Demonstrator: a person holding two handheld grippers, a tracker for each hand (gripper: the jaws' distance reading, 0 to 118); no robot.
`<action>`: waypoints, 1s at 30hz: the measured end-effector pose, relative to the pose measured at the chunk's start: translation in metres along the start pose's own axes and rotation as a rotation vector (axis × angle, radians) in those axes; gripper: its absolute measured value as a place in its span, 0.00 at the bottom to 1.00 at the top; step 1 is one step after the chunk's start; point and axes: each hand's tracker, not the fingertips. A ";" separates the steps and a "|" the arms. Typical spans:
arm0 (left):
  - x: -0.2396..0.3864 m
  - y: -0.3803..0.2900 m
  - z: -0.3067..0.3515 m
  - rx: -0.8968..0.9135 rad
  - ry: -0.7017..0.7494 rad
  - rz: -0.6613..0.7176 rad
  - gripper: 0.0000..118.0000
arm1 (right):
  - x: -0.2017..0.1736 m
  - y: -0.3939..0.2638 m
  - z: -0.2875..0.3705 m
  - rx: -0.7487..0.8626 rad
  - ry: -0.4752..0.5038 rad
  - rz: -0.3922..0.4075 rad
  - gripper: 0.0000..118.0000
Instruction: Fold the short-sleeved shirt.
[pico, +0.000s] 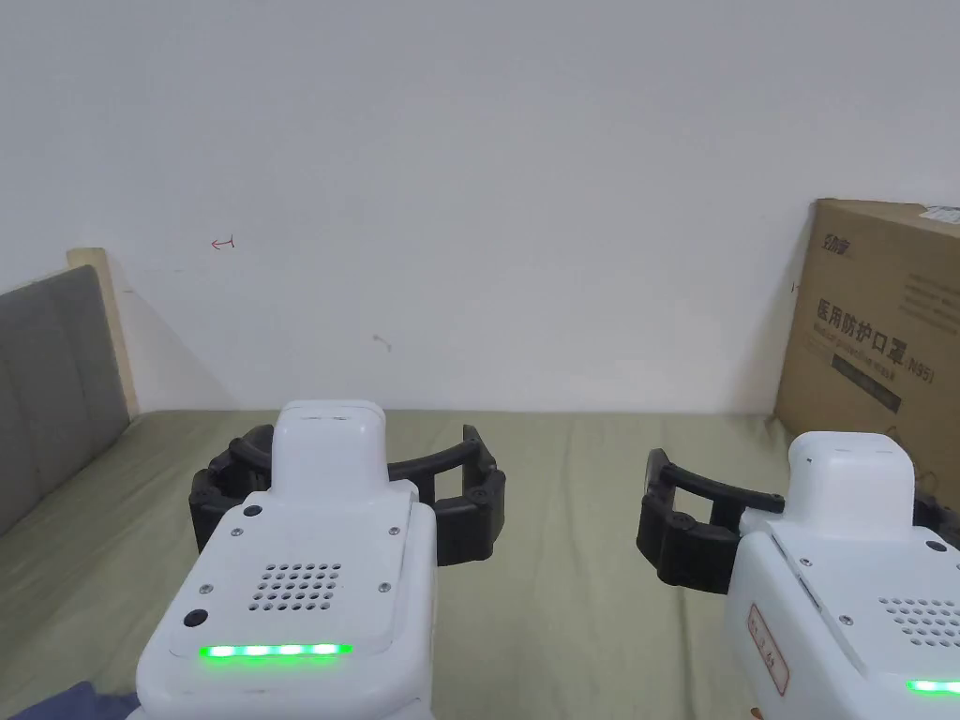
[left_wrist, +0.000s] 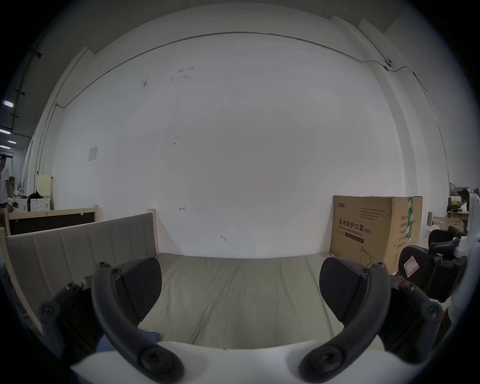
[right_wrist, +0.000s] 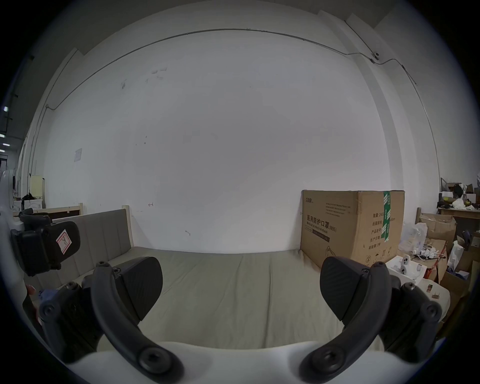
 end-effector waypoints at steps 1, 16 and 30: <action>0.000 0.000 0.000 0.000 -0.001 0.000 1.00 | 0.000 0.000 0.000 0.000 0.000 -0.001 1.00; -0.002 0.003 0.000 -0.004 -0.016 0.008 1.00 | -0.002 -0.001 0.001 -0.002 0.003 0.003 1.00; 0.000 0.001 0.001 -0.006 -0.015 -0.019 1.00 | -0.002 -0.001 0.002 -0.009 0.002 -0.003 1.00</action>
